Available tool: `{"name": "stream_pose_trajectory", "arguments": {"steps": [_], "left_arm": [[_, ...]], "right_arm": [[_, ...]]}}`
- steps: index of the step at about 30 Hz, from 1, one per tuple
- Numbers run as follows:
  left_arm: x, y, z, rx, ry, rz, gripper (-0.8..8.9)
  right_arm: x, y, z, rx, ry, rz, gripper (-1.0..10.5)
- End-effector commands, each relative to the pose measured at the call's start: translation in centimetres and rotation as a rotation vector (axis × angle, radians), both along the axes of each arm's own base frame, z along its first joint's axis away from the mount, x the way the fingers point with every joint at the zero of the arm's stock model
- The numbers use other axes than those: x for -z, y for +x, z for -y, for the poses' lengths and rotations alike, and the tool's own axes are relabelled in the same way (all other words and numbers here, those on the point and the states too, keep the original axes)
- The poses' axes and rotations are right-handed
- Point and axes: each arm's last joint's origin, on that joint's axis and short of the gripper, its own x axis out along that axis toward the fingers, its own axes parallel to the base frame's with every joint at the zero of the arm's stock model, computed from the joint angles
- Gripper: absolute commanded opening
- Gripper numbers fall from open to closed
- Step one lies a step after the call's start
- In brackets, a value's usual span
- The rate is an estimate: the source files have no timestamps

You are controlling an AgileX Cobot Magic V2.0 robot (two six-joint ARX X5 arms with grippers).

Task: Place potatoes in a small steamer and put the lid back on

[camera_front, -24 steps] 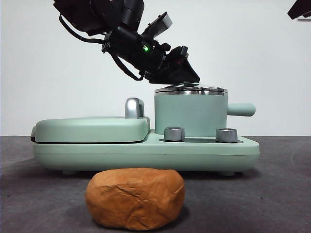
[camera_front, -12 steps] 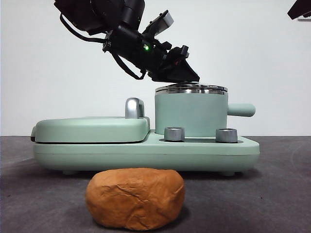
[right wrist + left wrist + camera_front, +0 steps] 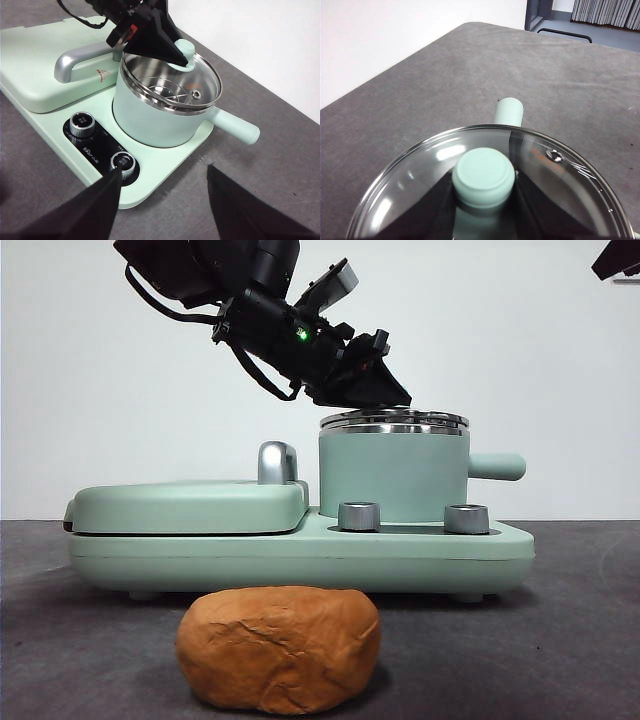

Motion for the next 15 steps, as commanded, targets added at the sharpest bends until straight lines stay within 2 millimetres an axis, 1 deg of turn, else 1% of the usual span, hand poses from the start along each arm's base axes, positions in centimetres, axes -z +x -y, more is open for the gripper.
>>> {"name": "stream_pose_trajectory", "arguments": {"steps": [1, 7, 10, 15], "left_arm": [[-3.1, 0.0, 0.1, -0.007, -0.053, 0.094, 0.15], [-7.5, -1.5, -1.3, -0.015, -0.106, 0.177, 0.15], [-10.0, -2.6, -2.5, -0.027, -0.142, 0.214, 0.15], [-13.9, -5.1, -4.9, -0.054, -0.178, 0.203, 0.15]], "right_arm": [[-0.6, 0.0, -0.1, -0.007, 0.000, 0.025, 2.7], [-0.6, 0.0, -0.1, -0.007, 0.000, 0.025, 2.7], [-0.6, 0.0, -0.1, -0.007, 0.000, 0.025, 2.7], [-0.6, 0.0, -0.1, -0.007, 0.000, 0.025, 2.7]]}}
